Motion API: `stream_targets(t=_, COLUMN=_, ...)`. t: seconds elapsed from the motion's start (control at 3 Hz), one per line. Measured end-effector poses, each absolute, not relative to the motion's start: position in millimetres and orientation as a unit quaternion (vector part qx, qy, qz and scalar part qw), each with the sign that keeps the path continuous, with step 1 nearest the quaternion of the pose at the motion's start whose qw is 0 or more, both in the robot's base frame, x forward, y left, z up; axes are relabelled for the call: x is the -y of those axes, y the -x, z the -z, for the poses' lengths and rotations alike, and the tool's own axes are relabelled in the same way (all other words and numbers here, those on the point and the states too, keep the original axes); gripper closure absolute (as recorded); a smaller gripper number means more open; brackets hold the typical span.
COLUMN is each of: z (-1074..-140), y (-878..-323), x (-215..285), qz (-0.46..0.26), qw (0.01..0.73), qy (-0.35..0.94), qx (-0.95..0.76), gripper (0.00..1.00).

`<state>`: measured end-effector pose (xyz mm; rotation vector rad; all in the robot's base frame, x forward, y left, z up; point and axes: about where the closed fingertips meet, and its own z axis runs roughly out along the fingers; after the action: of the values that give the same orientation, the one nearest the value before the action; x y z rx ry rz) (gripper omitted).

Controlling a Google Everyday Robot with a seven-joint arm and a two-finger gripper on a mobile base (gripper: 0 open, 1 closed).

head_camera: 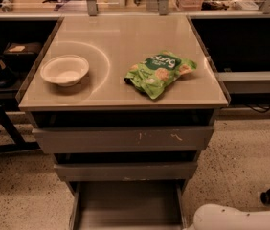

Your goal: Close bottom drawer

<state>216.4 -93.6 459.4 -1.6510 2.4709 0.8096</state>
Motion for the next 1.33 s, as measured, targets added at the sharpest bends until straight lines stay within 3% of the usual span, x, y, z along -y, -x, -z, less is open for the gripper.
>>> stream_targets(t=0.67, z=-342, y=-236, x=91, qz=-0.28, qw=0.031, qy=0.507, qx=-0.815, gripper=1.0)
stream_targets(t=1.33, z=-319, y=-217, x=83, qz=-0.313, qw=0.011, qy=0.492, qx=-0.813, gripper=1.0)
